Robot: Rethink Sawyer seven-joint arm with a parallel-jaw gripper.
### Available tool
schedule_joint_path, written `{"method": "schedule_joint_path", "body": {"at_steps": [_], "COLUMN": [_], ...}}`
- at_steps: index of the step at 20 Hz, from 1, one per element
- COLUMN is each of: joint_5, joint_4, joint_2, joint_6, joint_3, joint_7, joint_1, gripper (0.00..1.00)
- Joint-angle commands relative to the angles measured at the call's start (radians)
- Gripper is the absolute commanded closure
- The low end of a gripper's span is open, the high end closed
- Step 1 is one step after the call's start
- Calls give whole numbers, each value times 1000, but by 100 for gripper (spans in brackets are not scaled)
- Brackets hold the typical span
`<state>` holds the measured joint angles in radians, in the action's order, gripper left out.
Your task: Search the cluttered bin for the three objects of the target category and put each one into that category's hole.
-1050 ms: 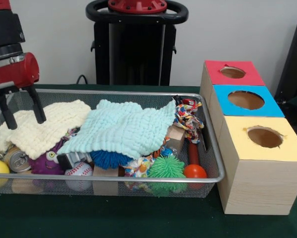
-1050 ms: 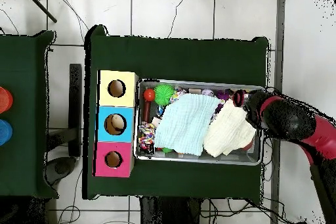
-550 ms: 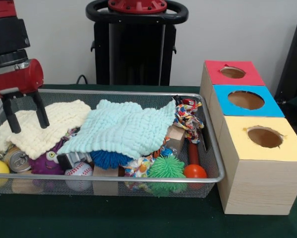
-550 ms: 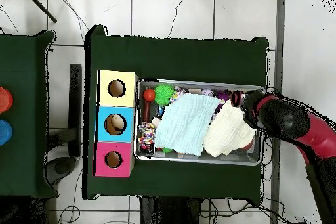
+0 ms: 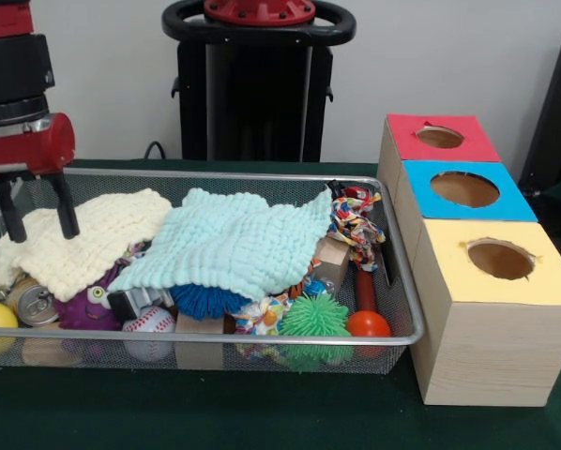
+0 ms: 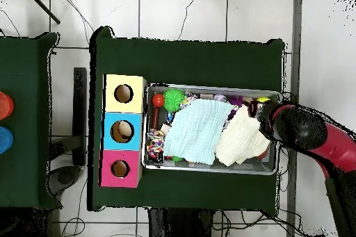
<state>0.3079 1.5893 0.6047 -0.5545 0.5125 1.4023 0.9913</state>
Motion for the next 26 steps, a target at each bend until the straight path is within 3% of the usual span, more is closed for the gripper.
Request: {"method": "schedule_joint_path", "body": {"at_steps": [1,6,11,17,21,26], "joint_5": [-56,-90,-108,-100,-97,-82], "joint_4": [-95,-95,-95,-182,-236,-233], "joint_2": [44,36,-2,-83,-117,-120], "joint_6": [-59,-23,28,-24,-55,-74], "joint_3": [-117,-145,-104,-74,-80,-56], "joint_7": [227,227,157,53,41,-10], "joint_1": [-39,-41,-15,-7,-17,-10], "gripper": [0,0,0,0,0,0]}}
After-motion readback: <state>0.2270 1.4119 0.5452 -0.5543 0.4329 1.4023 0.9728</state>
